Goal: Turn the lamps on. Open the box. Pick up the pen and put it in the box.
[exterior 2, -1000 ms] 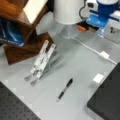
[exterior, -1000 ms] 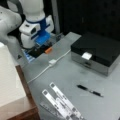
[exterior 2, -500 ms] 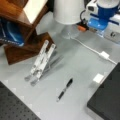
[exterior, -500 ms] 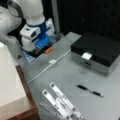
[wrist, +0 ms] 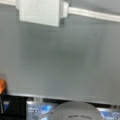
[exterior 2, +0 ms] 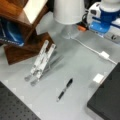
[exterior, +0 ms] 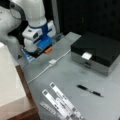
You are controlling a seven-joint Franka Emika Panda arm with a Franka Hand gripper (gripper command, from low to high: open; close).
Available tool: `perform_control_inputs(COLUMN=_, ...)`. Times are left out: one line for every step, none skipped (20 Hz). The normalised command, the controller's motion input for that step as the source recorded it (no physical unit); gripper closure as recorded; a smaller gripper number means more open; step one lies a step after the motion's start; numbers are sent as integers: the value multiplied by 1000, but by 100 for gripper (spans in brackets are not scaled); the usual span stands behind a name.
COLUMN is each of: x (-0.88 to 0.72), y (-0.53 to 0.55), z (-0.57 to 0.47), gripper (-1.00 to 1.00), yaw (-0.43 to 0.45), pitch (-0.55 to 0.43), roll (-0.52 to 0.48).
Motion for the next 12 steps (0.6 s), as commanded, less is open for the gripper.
perform_control_inputs(x=-245, y=137, z=-260, gripper=100, yaw=-75, pitch=-45, roll=28)
perform_control_inputs(x=-248, y=118, z=-250, gripper=100, yaw=-62, pitch=-42, roll=26)
perform_control_inputs(x=-243, y=100, z=-244, gripper=100, yaw=-50, pitch=-43, roll=26)
perform_control_inputs(x=-239, y=82, z=-252, gripper=100, yaw=-40, pitch=-34, roll=11)
perform_control_inputs(x=-230, y=68, z=-266, gripper=100, yaw=-35, pitch=-42, roll=0)
perform_control_inputs(x=-226, y=59, z=-279, gripper=100, yaw=-34, pitch=-52, roll=-2)
perform_control_inputs(x=-224, y=53, z=-297, gripper=100, yaw=-31, pitch=-61, roll=-8)
perform_control_inputs(x=-219, y=50, z=-300, gripper=100, yaw=-30, pitch=-72, roll=-9)
perform_control_inputs(x=-220, y=47, z=-303, gripper=100, yaw=-23, pitch=-75, roll=-17)
perform_control_inputs(x=-226, y=41, z=-309, gripper=100, yaw=-5, pitch=-80, roll=-19)
perform_control_inputs(x=-227, y=38, z=-300, gripper=100, yaw=0, pitch=-93, roll=-19)
perform_control_inputs(x=-233, y=45, z=-304, gripper=100, yaw=3, pitch=-109, roll=-17)
